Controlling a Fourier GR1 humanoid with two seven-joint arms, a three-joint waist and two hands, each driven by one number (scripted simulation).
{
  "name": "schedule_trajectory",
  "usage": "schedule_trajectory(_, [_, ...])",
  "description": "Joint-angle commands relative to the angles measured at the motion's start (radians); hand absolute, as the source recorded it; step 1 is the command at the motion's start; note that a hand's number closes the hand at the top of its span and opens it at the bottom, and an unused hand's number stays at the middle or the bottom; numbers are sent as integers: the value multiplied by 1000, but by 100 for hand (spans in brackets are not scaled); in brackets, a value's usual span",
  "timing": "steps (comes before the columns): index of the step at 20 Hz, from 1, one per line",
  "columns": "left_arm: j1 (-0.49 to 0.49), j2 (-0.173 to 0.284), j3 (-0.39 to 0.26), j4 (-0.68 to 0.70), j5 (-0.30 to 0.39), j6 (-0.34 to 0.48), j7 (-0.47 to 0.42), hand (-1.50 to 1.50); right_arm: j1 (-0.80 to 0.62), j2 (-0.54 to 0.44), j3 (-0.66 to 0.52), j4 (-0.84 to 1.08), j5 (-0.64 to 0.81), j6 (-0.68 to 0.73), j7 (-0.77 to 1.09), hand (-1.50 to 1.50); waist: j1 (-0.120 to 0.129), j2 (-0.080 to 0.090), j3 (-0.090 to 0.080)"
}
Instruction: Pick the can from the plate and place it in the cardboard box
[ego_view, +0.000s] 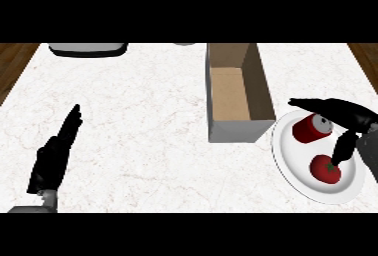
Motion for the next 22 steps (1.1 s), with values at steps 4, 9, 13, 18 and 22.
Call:
schedule_trajectory(4, [48,-12,44,-4,2,-46,-57,0,-64,22,-21,83,35,56,-26,150,7,1,1])
schedule_trajectory(9, [23,-42,33,12,-39,-21,-42,0,64,45,-38,-23,65,-172,-52,150,-3,0,1])
schedule_trajectory(13, [57,-30,53,-29,-26,-45,-33,0,57,81,-66,-109,63,-197,16,150,-2,-2,1])
schedule_trajectory(18, [7,-49,65,39,-56,-19,-46,0,77,143,-121,-130,66,-274,162,150,-20,-6,-1])
schedule_trajectory(22, [60,-40,90,28,-41,-8,-25,0,177,129,-279,-64,95,-372,512,150,-101,-28,-6])
